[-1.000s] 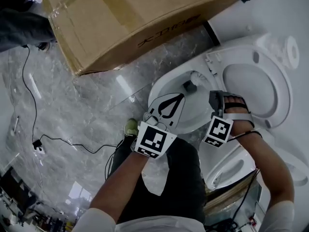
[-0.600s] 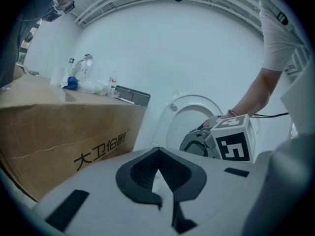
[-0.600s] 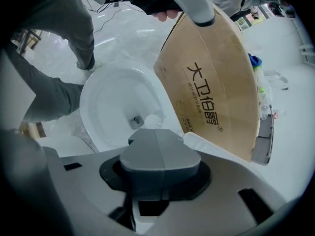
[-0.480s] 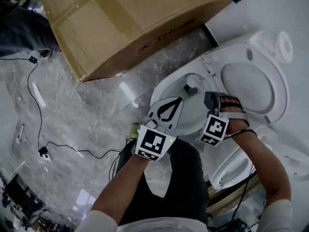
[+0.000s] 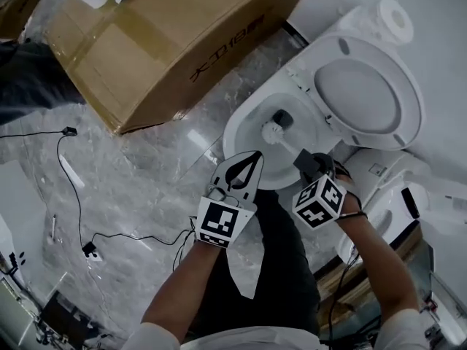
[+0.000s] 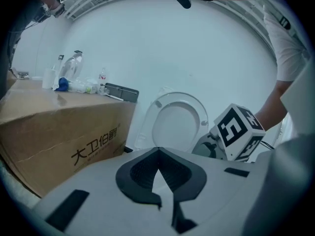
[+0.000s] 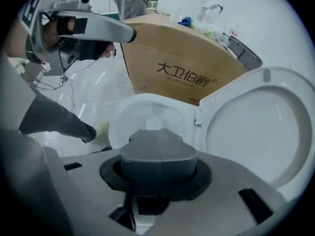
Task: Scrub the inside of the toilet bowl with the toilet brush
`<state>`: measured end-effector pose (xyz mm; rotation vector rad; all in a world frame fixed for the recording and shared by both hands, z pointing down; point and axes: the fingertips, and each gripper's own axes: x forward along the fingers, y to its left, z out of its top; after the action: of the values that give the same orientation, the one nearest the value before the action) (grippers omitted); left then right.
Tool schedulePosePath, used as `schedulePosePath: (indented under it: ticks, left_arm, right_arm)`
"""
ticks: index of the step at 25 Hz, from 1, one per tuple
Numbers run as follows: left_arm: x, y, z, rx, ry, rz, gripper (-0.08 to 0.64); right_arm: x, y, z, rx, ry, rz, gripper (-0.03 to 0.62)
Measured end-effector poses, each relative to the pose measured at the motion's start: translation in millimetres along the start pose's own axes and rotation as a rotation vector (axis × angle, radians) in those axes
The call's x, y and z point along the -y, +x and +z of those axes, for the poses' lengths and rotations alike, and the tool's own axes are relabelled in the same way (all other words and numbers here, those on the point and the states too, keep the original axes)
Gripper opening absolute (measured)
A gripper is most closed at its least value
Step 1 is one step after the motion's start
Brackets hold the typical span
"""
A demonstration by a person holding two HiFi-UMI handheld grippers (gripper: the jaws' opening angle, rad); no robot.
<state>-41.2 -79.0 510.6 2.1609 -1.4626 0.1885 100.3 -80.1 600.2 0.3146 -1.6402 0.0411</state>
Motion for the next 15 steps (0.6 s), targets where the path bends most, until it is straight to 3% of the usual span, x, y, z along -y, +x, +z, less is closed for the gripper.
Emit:
schedulePosePath:
  ticks: [7, 15]
  left_arm:
    - [3.9, 3.7, -43.9, -0.07, 0.005, -0.041, 0.008]
    - [-3.8, 18.9, -70.6, -0.077, 0.014, -0.056, 0.008]
  right_arm:
    - [-58.9, 43.6, -26.7, 0.009, 0.152, 0.045, 0.158]
    - [-62.2, 74.9, 0.5, 0.133, 0.098, 0.03, 0.158]
